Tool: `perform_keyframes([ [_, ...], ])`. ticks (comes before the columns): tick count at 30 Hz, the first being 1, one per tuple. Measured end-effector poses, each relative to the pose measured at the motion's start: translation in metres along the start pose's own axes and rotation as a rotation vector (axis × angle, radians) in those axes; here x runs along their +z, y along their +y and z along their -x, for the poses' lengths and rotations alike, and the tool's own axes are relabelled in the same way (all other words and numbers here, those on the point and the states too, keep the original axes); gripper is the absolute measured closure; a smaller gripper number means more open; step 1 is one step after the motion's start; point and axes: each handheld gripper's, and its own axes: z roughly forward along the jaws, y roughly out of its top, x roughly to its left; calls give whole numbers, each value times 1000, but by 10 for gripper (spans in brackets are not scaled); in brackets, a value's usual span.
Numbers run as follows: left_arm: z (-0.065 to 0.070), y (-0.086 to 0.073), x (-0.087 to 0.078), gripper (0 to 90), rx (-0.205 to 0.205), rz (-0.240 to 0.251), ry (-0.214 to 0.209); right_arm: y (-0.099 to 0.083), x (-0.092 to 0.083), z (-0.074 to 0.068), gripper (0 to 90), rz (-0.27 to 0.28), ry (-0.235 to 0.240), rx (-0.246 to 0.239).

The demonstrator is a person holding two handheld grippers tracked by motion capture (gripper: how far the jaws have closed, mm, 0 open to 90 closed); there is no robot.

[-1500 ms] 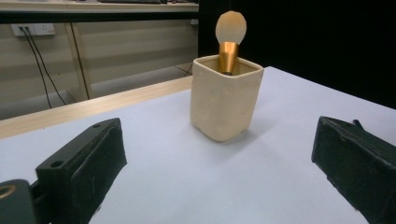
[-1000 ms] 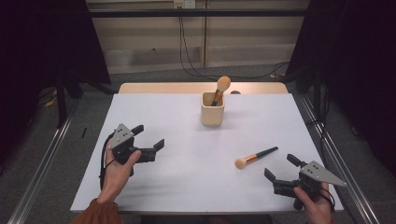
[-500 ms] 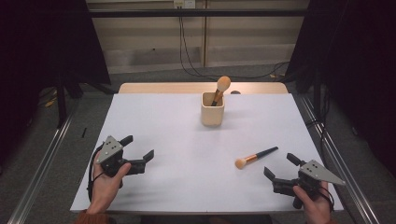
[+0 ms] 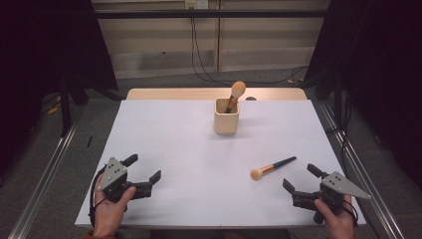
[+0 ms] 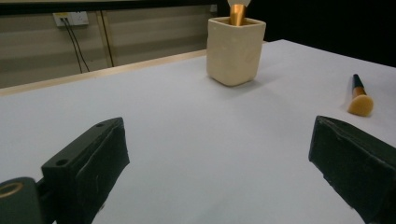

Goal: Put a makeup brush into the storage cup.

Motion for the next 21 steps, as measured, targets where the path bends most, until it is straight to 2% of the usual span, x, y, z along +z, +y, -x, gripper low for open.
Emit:
perform_keyframes([
  [5, -4, -1, -3, 45, -21, 3, 23, 0, 0, 0, 1, 2, 5, -1],
  [8, -6, -1, -6, 44, -14, -2, 32, 1, 1, -1, 1, 0, 11, -5],
  [12, -9, -4, -8, 44, -39, 0, 29, 2, 4, -1, 1, -4, 18, -10],
  [14, -10, -5, -9, 44, -26, -6, 39, 2, 7, -1, 0, -8, 23, -13],
  [18, -11, -7, -12, 44, -36, -13, 35, 4, 11, -2, 0, -12, 28, -11],
  [21, -9, -6, -15, 44, -43, -13, 33, 8, 15, -2, 0, -3, 35, -29],
])
